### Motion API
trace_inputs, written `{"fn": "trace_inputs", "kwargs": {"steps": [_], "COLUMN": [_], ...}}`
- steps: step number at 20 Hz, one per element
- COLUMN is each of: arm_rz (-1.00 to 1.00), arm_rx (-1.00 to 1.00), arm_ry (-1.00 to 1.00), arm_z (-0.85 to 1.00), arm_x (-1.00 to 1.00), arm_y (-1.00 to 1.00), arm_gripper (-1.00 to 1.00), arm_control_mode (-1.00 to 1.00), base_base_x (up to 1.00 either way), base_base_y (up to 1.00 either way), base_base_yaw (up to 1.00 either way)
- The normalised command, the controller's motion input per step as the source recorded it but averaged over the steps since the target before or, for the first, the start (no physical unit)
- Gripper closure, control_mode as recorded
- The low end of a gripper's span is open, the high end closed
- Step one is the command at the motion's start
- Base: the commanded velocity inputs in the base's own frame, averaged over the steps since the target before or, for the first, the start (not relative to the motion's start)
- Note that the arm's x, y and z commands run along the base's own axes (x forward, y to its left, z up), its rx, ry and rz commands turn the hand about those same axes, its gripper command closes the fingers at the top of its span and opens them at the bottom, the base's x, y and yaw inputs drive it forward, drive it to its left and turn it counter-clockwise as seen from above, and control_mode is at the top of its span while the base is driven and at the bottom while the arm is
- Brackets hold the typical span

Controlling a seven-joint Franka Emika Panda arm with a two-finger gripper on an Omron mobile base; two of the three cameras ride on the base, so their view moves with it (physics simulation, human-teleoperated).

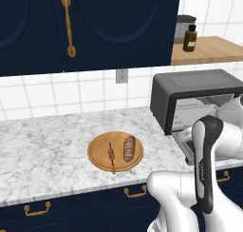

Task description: Pick up the kebab skewer and baguette bread, and place them inside the toaster oven. Close the toaster oven door and start by setting the timer.

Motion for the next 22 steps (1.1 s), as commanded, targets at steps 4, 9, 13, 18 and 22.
{"fn": "trace_inputs", "kwargs": {"steps": [4,9,13,18,22], "arm_rz": [-0.22,-0.13,-0.16,-0.22,-0.24], "arm_rx": [-0.03,0.00,0.00,0.00,0.00], "arm_ry": [0.25,0.28,0.00,0.00,0.00], "arm_z": [-0.19,-0.32,-0.66,-0.74,-0.51], "arm_x": [0.18,0.48,0.19,0.32,0.71], "arm_y": [1.00,0.96,0.74,0.53,0.30], "arm_gripper": [-1.00,-1.00,-1.00,-1.00,-1.00], "arm_control_mode": [-1.00,-1.00,-1.00,-1.00,-1.00], "base_base_x": [0.00,0.00,0.00,0.00,0.00], "base_base_y": [0.00,0.00,0.00,0.00,0.00], "base_base_yaw": [0.00,0.00,0.00,0.00,0.00]}}
